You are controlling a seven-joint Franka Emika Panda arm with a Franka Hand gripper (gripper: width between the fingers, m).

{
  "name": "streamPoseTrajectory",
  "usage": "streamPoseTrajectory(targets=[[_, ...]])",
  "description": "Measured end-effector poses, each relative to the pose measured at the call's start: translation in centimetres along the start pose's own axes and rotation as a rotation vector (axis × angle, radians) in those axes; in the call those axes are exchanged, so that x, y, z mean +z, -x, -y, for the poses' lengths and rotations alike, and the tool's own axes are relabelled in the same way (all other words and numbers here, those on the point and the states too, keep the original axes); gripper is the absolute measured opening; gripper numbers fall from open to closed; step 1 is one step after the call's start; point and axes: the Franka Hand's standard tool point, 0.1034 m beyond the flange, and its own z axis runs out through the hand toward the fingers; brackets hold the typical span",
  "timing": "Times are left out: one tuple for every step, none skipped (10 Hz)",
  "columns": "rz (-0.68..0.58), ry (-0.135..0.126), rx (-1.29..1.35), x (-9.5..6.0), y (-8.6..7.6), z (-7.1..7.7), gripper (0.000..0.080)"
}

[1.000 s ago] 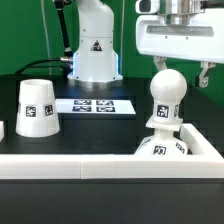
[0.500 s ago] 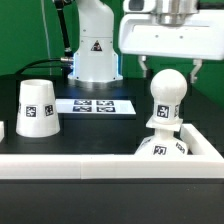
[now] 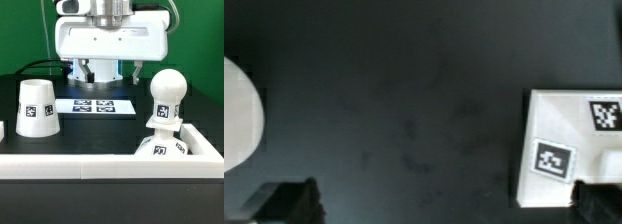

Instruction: Assemble lamp

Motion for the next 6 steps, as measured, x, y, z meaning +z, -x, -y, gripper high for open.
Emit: streamPoseTrajectory(targets=[[0.001, 0.0, -0.008, 0.04, 0.07, 0.14, 0.0699], [0.001, 0.001, -0.005, 0.04, 0.02, 0.01, 0.0699], [0.001, 0.001, -0.005, 0.04, 0.03, 0.03, 0.0699], [0.001, 0.001, -0.006, 0.05, 0.04, 0.04, 0.0699], [0.001, 0.001, -0.006, 0.05, 0.04, 0.02, 0.0699], [0.025, 0.007, -0.025, 0.11, 0.35, -0.6, 0.0699]])
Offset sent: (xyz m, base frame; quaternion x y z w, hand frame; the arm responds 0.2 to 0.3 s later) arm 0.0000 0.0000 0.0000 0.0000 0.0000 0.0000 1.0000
